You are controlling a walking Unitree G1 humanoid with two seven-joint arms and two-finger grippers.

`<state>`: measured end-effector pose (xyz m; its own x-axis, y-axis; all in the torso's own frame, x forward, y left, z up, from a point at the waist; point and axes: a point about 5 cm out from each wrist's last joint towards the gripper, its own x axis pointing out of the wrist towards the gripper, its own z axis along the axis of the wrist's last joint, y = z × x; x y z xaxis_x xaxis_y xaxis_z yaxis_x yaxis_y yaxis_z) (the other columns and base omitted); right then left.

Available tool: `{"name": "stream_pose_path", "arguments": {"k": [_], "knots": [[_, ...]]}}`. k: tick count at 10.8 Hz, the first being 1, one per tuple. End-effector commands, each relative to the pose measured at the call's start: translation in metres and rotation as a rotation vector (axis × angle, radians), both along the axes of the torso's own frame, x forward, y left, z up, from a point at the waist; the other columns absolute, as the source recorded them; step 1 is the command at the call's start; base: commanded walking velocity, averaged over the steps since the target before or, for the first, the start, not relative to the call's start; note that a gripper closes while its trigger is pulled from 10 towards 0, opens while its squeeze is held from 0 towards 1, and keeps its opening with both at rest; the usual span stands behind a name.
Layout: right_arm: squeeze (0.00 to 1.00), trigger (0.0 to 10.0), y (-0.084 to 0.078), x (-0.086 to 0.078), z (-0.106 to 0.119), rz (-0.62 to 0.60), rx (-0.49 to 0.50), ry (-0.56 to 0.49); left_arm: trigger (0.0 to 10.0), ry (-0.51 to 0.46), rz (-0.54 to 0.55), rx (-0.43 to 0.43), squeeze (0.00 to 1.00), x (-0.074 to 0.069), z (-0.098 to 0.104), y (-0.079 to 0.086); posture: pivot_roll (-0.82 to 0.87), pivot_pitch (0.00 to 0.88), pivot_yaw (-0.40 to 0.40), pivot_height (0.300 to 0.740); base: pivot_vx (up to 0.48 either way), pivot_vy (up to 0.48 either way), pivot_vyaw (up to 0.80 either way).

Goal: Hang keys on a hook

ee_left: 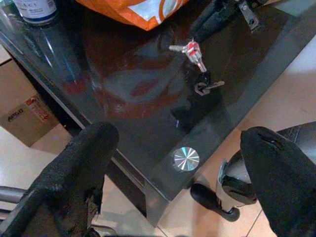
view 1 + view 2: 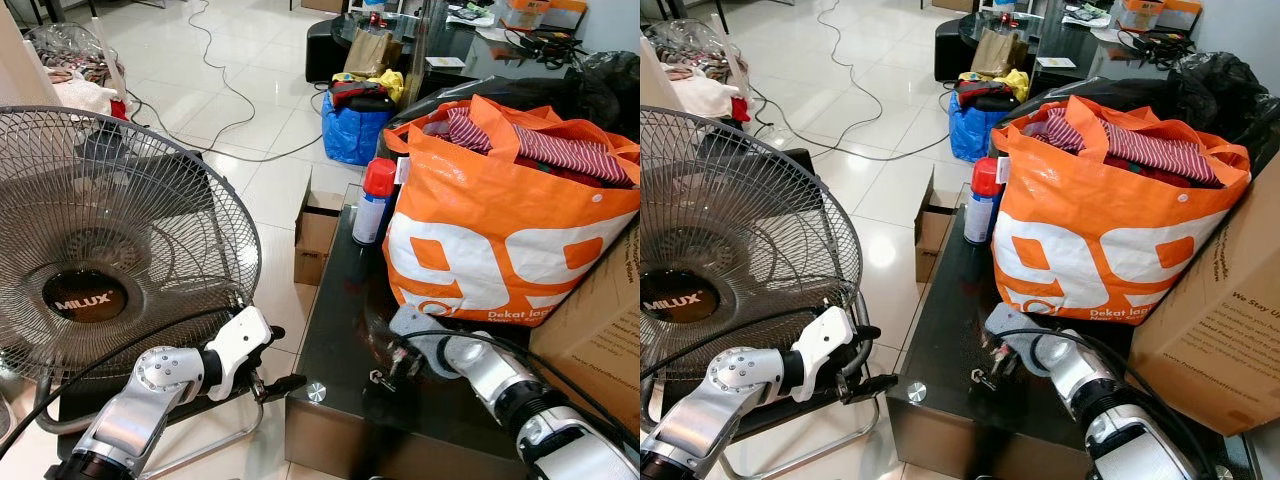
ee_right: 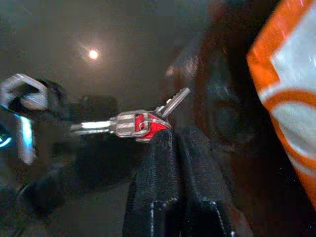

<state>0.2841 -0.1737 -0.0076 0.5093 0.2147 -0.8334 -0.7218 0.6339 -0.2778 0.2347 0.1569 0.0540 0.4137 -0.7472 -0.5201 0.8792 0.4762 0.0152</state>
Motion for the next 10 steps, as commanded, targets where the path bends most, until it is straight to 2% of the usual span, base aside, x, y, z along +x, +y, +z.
{"name": "stream_pose_path", "arguments": {"k": [1, 2, 3, 4, 5, 6, 10], "knots": [[0.0, 0.0, -0.014, -0.004, -0.004, -0.092, -0.012, 0.015, 10.0, -0.008, -0.007, 0.013, 0.0, 0.001, 0.0, 0.0, -0.07, 0.0, -0.074, 0.74, 0.0, 0.0, 0.0], [0.0, 0.0, -0.021, -0.012, -0.01, -0.195, 0.008, 0.042, 10.0, -0.009, -0.006, 0.014, 0.0, 0.001, 0.0, 0.001, -0.07, 0.0, -0.074, 0.74, 0.0, 0.0, 0.0], [0.0, 0.0, -0.022, -0.017, -0.014, -0.201, 0.009, 0.051, 10.0, -0.008, -0.008, 0.015, 0.0, 0.0, 0.0, 0.001, -0.06, 0.0, -0.076, 0.74, 0.0, 0.0, 0.0], [0.0, 4.7, -0.022, -0.023, -0.019, -0.202, 0.019, 0.054, 10.0, -0.007, -0.011, 0.016, 0.0, -0.001, 0.0, 0.002, -0.06, 0.0, -0.075, 0.74, 0.0, 0.0, 0.0], [0.23, 10.0, -0.021, -0.023, -0.018, -0.17, 0.01, 0.037, 10.0, -0.009, -0.015, 0.017, 0.0, 0.0, 0.0, 0.001, -0.07, 0.0, -0.072, 0.74, 0.0, 0.0, 0.0], [1.0, 10.0, -0.021, -0.022, -0.017, -0.17, 0.012, 0.031, 10.0, -0.01, -0.018, 0.018, 0.0, 0.0, 0.001, 0.001, -0.07, 0.0, -0.068, 0.74, 0.0, 0.0, 0.0], [1.0, 10.0, -0.021, -0.019, -0.005, 0.044, -0.022, 0.041, 10.0, -0.009, -0.024, 0.022, 0.0, 0.001, 0.001, 0.001, -0.07, 0.0, -0.067, 0.74, 0.0, 0.0, 0.0]]}}
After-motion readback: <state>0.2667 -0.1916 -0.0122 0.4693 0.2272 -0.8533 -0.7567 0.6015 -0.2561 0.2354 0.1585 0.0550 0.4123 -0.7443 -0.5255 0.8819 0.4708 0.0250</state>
